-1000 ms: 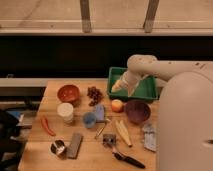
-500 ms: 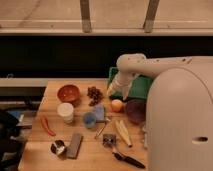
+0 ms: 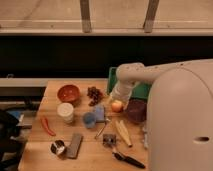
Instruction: Place fork in red bowl
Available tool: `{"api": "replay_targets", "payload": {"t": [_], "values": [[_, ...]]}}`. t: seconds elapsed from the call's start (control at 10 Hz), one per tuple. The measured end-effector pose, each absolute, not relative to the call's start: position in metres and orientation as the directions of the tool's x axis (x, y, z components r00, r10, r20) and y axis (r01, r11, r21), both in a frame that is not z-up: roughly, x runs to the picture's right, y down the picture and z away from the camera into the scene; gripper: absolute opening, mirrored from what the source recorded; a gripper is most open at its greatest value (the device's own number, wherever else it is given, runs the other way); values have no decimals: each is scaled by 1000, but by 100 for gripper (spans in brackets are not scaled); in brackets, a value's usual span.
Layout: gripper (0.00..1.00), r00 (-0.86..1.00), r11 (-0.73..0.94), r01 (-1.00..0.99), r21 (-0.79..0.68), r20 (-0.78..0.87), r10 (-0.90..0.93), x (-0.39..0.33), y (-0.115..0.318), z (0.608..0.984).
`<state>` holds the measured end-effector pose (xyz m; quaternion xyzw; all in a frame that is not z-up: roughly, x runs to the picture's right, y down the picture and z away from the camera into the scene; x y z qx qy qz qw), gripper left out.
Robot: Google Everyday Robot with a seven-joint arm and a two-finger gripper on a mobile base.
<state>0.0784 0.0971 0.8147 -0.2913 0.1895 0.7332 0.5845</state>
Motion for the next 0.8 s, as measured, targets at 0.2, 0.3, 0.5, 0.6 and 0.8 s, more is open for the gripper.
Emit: {"api": "replay_targets", "payload": {"t": [0.2, 0.3, 0.5, 0.6, 0.8], "values": [[66, -177, -277, -960, -41, -677, 714, 82, 116, 836], [66, -192, -291, -956, -31, -685, 703, 85, 120, 843], [66, -224, -316, -949, 3, -712, 666, 93, 131, 855], [66, -228, -318, -948, 12, -722, 653, 93, 137, 860], [66, -226, -315, -949, 16, -730, 645, 90, 142, 860]]}}
